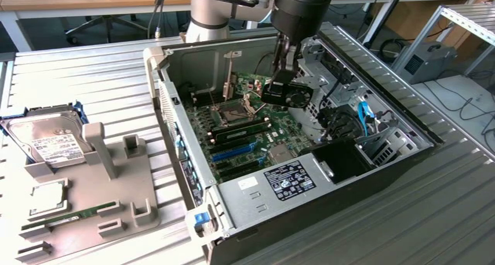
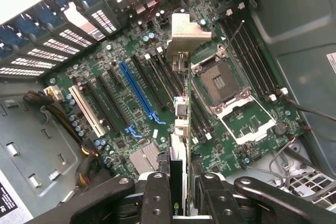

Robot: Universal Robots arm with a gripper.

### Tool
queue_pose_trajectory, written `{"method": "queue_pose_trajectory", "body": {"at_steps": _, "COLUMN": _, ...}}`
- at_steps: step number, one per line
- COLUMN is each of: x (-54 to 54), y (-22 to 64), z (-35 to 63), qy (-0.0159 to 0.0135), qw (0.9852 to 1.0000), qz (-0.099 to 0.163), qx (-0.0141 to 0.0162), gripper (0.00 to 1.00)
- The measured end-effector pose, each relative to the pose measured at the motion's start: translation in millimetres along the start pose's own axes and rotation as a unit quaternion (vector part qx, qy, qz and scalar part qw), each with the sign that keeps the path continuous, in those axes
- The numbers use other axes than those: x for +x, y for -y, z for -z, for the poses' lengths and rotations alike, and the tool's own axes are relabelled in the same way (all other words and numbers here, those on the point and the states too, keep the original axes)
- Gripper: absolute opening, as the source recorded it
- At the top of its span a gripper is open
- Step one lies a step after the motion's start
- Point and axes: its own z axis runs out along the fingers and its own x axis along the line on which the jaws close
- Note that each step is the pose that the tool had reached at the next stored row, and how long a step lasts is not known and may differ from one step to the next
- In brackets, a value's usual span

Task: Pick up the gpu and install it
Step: 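Insert the gpu into the slot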

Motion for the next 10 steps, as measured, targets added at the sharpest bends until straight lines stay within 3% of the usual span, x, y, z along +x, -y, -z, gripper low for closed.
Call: {"method": "queue_pose_trajectory", "body": {"at_steps": 10, "x": 0.0, "y": 0.0, "z": -0.1, "qy": 0.0001, "qw": 0.9999, "qz": 0.011, "qx": -0.0003, "gripper": 0.26}}
